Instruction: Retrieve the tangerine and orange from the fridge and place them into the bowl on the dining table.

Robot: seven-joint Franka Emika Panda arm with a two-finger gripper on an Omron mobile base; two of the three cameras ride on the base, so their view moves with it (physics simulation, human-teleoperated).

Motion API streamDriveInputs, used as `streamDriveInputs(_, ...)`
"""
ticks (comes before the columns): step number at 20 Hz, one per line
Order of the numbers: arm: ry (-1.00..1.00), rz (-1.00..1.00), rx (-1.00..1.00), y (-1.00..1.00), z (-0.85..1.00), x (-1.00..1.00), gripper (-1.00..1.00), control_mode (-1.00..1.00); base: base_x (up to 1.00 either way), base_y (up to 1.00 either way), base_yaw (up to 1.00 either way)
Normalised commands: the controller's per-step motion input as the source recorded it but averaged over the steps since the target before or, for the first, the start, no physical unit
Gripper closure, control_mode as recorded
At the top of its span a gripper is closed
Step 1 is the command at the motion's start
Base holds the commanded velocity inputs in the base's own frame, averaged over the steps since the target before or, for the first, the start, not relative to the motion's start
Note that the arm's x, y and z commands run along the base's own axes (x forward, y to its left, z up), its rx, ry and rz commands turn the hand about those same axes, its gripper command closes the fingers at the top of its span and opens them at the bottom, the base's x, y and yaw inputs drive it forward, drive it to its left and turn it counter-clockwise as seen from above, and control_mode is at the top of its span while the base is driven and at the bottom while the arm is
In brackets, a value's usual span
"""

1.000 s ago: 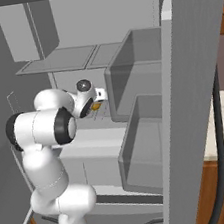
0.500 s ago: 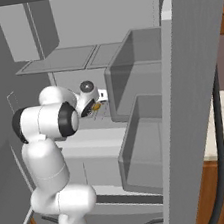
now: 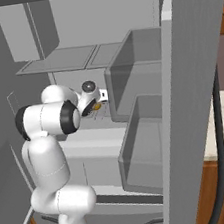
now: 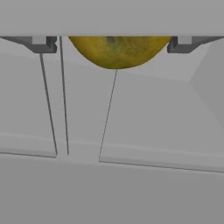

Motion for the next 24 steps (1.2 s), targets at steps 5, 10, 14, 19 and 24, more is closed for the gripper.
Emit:
streamDriveInputs(5, 0.09, 0.00, 0.00, -0.03, -0.45, 0.00, 1.00, -1.00, 0.00, 0.00, 0.00)
streamDriveInputs(10, 0.15, 0.00, 0.00, -0.08, -0.44, 0.00, 1.00, -1.00, 0.00, 0.00, 0.00)
streamDriveInputs(14, 0.04, 0.00, 0.00, 0.00, -0.13, 0.00, 1.00, -1.00, 0.00, 0.00, 0.00)
streamDriveInputs(19, -0.03, 0.00, 0.00, -0.02, -0.16, -0.36, 1.00, -1.00, 0.00, 0.00, 0.00)
streamDriveInputs(24, -0.12, 0.00, 0.00, -0.21, -0.13, -0.97, 1.00, -1.00, 0.00, 0.00, 0.00)
